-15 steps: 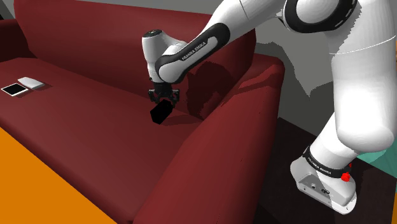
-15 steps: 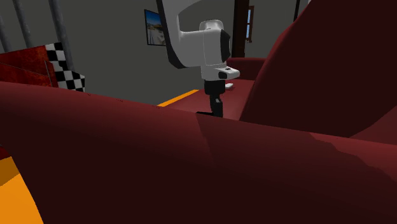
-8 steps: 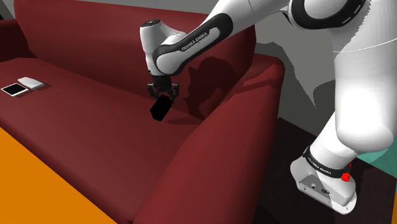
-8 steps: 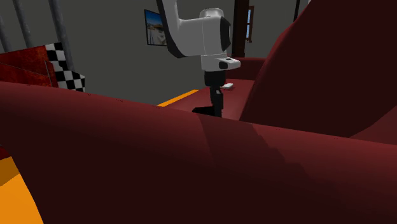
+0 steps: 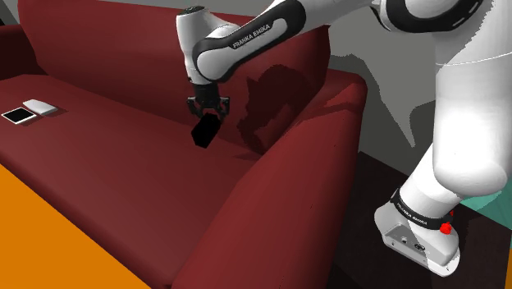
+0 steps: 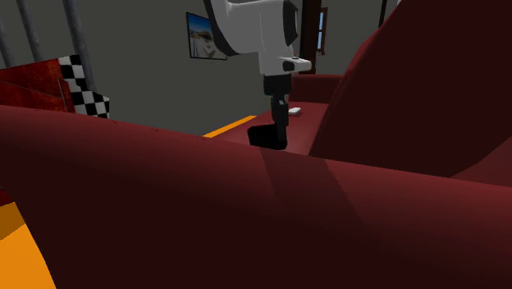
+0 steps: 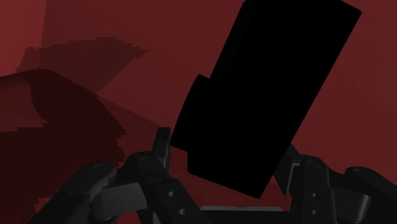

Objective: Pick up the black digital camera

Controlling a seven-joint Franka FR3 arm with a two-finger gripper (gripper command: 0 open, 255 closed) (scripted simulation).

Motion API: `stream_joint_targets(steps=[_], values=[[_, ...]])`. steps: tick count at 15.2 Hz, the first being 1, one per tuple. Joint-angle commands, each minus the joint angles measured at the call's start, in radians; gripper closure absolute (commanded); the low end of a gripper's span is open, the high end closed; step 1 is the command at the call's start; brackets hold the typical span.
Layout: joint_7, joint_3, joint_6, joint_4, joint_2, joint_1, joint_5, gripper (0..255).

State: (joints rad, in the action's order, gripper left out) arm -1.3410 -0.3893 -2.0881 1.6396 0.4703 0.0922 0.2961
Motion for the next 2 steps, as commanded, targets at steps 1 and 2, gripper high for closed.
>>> stream_joint_targets(steps=[1,2], values=[[0.004,-0.002,0.014,-0.006,-0.008,-0.002,-0.005,255],[0.004,-0.002,0.014,-0.006,-0.008,-0.002,-0.004,255]])
